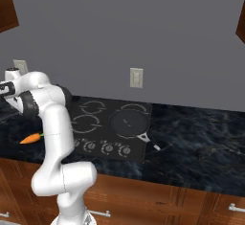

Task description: Place both pans onto different burners. Then place the carrot and the chicken drumstick on different pans.

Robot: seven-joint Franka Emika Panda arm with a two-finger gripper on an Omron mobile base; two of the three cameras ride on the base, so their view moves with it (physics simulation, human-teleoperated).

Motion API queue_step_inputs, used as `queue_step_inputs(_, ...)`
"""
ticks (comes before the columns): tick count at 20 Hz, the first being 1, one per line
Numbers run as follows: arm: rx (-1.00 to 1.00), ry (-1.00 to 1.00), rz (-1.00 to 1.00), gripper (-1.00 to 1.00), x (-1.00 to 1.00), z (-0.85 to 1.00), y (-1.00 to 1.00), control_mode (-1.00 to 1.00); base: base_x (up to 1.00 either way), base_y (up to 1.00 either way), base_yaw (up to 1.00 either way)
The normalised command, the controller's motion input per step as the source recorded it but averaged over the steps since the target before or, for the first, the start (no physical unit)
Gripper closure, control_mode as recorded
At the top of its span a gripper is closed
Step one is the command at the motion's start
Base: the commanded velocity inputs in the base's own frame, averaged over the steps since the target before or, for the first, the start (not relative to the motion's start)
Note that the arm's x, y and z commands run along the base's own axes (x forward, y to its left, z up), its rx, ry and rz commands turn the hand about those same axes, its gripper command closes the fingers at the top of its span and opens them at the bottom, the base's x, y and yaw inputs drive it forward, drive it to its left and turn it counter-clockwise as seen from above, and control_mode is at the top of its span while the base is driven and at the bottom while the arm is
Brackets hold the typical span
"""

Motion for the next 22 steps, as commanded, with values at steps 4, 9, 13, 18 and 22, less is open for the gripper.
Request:
queue_step_inputs(4,0.0,0.07,0.0,-1.0,0.0,-0.05,0.23,-1.0,0.0,0.0,0.0)
queue_step_inputs(9,0.0,0.06,0.0,-1.0,0.0,-0.08,0.18,-1.0,0.0,0.0,0.0)
queue_step_inputs(13,0.0,0.03,0.0,-1.0,0.0,-0.15,0.16,-1.0,0.0,0.0,0.0)
queue_step_inputs(18,0.0,0.01,0.0,-1.0,0.02,-0.14,0.13,-1.0,0.0,0.0,0.0)
queue_step_inputs(22,0.0,0.01,0.0,-1.0,0.05,-0.11,0.12,-1.0,0.0,0.0,0.0)
